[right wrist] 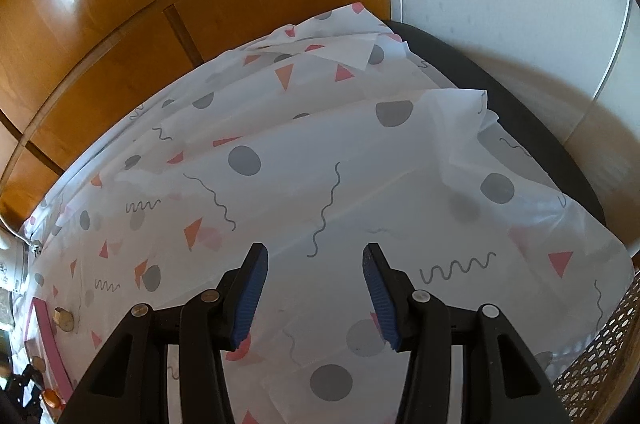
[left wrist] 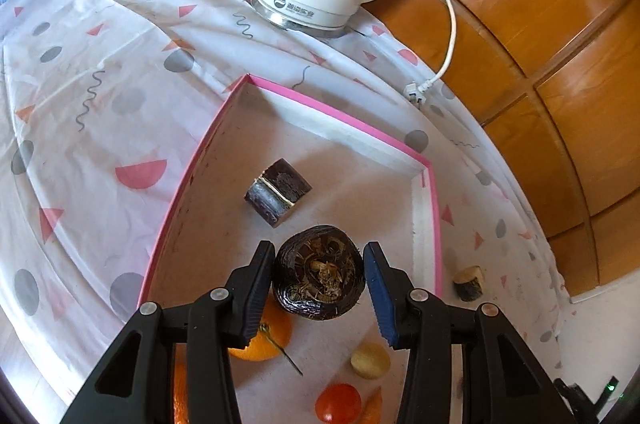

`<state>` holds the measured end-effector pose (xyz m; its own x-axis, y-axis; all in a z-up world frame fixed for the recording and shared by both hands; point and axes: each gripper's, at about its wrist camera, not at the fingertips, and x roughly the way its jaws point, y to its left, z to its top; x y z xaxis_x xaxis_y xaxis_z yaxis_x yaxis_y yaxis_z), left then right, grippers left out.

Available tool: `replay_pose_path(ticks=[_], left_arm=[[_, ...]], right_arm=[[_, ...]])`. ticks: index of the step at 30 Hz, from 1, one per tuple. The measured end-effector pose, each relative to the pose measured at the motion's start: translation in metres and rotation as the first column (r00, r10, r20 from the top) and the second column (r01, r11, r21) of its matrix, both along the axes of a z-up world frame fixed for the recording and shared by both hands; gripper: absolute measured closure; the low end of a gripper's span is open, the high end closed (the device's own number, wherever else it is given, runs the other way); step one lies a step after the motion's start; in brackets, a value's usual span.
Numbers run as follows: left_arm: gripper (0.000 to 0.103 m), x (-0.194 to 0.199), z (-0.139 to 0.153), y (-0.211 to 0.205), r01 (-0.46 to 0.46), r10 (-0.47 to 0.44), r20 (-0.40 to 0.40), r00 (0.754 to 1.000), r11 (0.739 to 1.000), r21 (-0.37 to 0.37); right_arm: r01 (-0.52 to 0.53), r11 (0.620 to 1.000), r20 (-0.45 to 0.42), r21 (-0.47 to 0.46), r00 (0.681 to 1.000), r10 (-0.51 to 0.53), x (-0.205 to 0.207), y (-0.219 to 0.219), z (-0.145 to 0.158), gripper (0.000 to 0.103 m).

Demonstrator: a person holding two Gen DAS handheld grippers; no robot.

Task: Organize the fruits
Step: 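Carry the brown round fruit into the pink tray and open the left gripper, then withdraw the left gripper while the right gripper moves toward the remaining items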

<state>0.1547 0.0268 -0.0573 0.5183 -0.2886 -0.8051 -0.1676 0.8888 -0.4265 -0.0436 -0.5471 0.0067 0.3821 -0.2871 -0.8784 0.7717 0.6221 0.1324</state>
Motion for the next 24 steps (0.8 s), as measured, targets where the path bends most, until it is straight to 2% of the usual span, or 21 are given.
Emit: replay_pose_path(ticks=[4, 11, 16, 20, 24], left_arm=[[0.058, 0.002, -0.002, -0.001, -0.005, 0.005, 0.006, 1.0, 0.999, 0.031], [0.046, -0.009, 0.003, -0.003, 0.01, -0.012, 0.017, 1.0, 0.996, 0.092], [0.038, -0.033, 0.017, -0.006, 0.045, -0.06, 0.071, 0.996, 0.98, 0.192], [0.022, -0.058, 0.028, -0.004, 0.055, -0.09, 0.123, 0.988, 0.963, 0.264], [0.013, -0.079, 0.031, 0.001, 0.052, -0.098, 0.144, 0.985, 0.954, 0.297]], right_arm=[[0.004, 1.0, 0.001, -0.005, 1.0, -0.004, -0.001, 0.0, 0.0, 0.053], [0.012, 1.0, 0.008, 0.005, 1.0, -0.012, -0.003, -0.001, 0.001, 0.053], [0.005, 1.0, 0.013, 0.014, 1.0, -0.006, -0.003, -0.001, 0.0, 0.053], [-0.058, 0.998, 0.002, 0.04, 0.998, 0.058, 0.006, 0.007, -0.004, 0.053], [-0.185, 0.982, -0.001, 0.043, 0.983, 0.185, 0.021, 0.028, -0.006, 0.053]])
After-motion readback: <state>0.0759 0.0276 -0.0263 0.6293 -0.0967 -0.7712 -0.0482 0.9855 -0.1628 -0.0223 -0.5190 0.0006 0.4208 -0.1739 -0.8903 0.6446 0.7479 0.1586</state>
